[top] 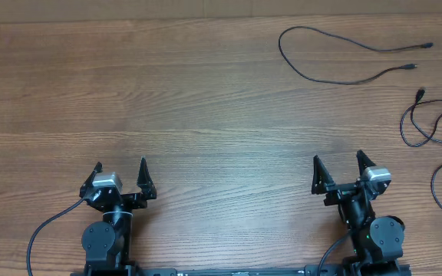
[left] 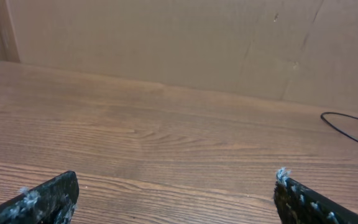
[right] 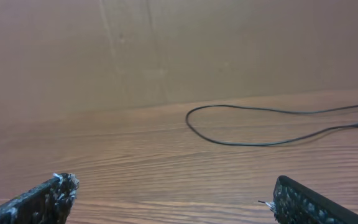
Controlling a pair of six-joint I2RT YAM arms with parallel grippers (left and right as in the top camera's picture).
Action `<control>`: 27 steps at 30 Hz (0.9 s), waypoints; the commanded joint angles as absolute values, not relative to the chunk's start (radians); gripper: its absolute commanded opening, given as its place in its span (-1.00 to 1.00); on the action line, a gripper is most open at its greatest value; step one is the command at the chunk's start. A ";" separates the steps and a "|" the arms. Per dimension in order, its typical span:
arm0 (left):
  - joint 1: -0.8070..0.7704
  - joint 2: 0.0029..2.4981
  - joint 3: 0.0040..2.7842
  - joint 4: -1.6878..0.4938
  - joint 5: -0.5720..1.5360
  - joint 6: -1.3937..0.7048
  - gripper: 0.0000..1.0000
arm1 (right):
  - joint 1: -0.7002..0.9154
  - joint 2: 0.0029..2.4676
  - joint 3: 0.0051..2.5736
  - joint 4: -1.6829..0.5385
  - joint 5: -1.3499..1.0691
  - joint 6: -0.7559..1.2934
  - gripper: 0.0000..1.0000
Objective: Untangle cables
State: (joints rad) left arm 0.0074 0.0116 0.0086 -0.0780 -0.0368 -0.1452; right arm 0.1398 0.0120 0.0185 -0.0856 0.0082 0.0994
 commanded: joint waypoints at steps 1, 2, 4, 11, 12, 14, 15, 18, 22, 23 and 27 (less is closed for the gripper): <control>0.013 0.004 0.006 -0.077 -0.032 -0.119 0.99 | 0.084 0.002 0.008 -0.084 0.013 0.046 1.00; 0.013 0.004 0.006 -0.077 -0.032 -0.119 0.99 | 0.064 0.002 0.008 -0.085 -0.004 0.019 1.00; 0.013 0.004 0.006 -0.077 -0.032 -0.119 0.99 | 0.032 0.002 0.008 -0.085 -0.005 0.013 1.00; 0.013 0.004 0.006 -0.077 -0.032 -0.119 0.99 | -0.004 0.002 0.008 -0.081 -0.072 -0.082 1.00; 0.013 0.004 0.006 -0.077 -0.032 -0.119 0.99 | -0.004 0.002 0.008 -0.081 -0.070 -0.084 1.00; 0.013 0.004 0.006 -0.077 -0.032 -0.119 0.99 | -0.004 0.002 0.008 -0.084 -0.056 -0.083 1.00; 0.013 0.004 0.006 -0.077 -0.032 -0.119 0.99 | -0.004 0.002 0.008 -0.084 -0.053 -0.083 1.00; 0.013 0.004 0.006 -0.077 -0.032 -0.119 1.00 | -0.004 0.002 0.008 -0.081 -0.054 -0.083 1.00; 0.013 0.004 0.006 -0.077 -0.032 -0.119 0.99 | -0.004 0.002 0.008 -0.081 -0.054 -0.083 1.00; 0.013 0.004 0.006 -0.077 -0.032 -0.119 0.99 | -0.004 0.002 0.008 -0.081 -0.054 -0.083 1.00; 0.013 0.004 0.006 -0.077 -0.032 -0.119 0.99 | -0.004 0.002 0.008 -0.081 -0.054 -0.083 1.00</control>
